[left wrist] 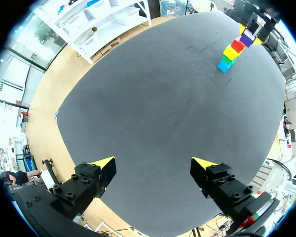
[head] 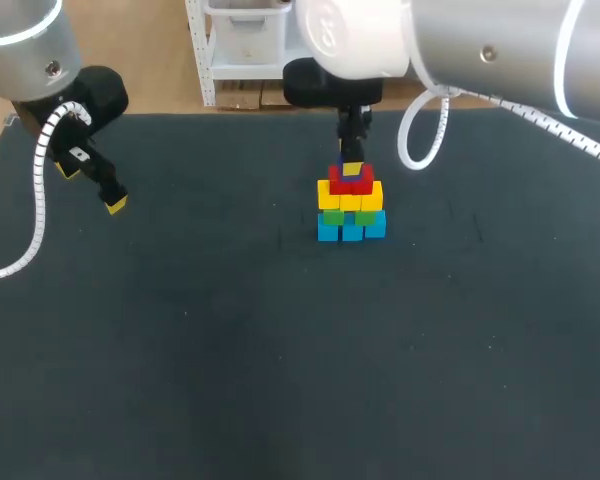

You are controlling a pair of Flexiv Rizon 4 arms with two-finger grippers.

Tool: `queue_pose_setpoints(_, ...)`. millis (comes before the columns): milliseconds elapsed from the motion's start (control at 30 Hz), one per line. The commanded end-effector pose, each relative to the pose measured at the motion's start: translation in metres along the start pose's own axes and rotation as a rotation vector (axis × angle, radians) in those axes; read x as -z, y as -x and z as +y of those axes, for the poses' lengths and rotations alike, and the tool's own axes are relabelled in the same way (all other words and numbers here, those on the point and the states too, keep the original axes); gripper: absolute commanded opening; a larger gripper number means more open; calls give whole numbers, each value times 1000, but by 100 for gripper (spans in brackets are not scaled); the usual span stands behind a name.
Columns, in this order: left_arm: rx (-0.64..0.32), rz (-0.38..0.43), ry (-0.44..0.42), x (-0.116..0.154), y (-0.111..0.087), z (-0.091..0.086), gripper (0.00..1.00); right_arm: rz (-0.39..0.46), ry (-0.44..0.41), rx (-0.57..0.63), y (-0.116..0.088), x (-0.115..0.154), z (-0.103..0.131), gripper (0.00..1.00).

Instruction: Place the blue cubes, place green cubes on the blue cubes, place the yellow cubes on the green cubes, then place the red cubes on the yellow cubes, and place purple cube on the red cubes.

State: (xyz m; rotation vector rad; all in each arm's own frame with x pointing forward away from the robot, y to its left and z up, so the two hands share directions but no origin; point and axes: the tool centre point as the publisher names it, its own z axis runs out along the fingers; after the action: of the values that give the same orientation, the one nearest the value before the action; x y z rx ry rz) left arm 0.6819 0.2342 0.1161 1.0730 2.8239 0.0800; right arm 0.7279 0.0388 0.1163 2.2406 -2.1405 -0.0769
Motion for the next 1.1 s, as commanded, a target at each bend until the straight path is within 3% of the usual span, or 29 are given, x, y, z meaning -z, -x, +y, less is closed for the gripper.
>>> queue_pose_setpoints(33,-2,1,-3,0,1,2,100,-8,-2,-1,-3,-1,0,2)
queue_pose_setpoints(433,-2,1,-3,0,1,2,100,-19,3,-6,-4,-2,-3,6)
queue_pose_setpoints(600,-2,1,-3,0,1,2,100,-21,2,-5,-3,-2,-3,16)
queue_pose_setpoints(700,-2,1,-3,0,1,2,100,-21,2,-6,-3,-2,-3,36)
queue_pose_setpoints(833,-2,1,-3,0,1,2,100,-21,2,-7,-3,-2,-3,48)
queue_pose_setpoints(867,-2,1,-3,0,1,2,100,-19,2,-6,-3,-2,-3,57)
queue_pose_setpoints(933,-2,1,-3,0,1,2,100,-18,3,-7,-3,-3,-3,100)
queue_pose_setpoints(1100,-2,1,-3,0,1,2,100,-19,3,-8,-4,-3,-3,100)
